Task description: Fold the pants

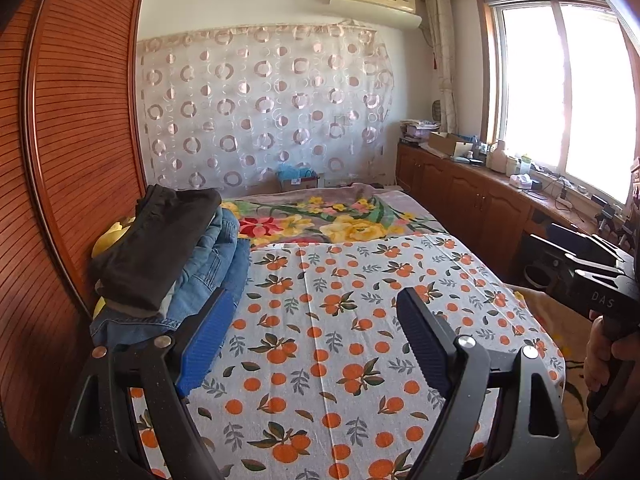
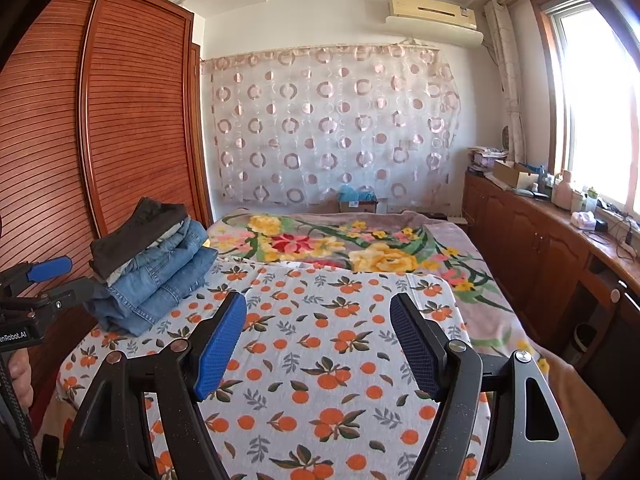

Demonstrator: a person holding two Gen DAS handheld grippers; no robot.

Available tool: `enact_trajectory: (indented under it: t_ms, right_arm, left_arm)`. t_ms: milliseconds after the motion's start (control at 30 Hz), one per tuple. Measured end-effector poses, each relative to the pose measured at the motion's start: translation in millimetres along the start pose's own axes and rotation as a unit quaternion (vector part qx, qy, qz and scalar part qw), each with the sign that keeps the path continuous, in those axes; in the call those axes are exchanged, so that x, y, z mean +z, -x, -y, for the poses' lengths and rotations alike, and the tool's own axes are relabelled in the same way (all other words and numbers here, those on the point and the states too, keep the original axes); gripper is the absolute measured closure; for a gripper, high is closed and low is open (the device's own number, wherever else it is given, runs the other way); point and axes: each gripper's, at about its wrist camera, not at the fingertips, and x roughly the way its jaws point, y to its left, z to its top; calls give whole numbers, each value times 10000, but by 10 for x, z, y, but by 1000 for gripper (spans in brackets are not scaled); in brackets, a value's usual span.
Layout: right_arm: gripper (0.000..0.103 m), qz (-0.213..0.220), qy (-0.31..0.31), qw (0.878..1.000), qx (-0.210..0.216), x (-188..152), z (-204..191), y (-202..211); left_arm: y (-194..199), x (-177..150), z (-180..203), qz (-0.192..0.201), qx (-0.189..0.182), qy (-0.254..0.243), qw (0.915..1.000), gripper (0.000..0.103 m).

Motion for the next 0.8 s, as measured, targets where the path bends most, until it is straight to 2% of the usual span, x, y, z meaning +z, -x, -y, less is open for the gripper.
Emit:
enact_trajectory:
  t_ms: [800]
  right_arm:
    - [27, -56, 25, 10000, 9, -33, 182, -86]
  left_arm:
    - [18, -44, -46, -27, -3, 47, 10000, 19]
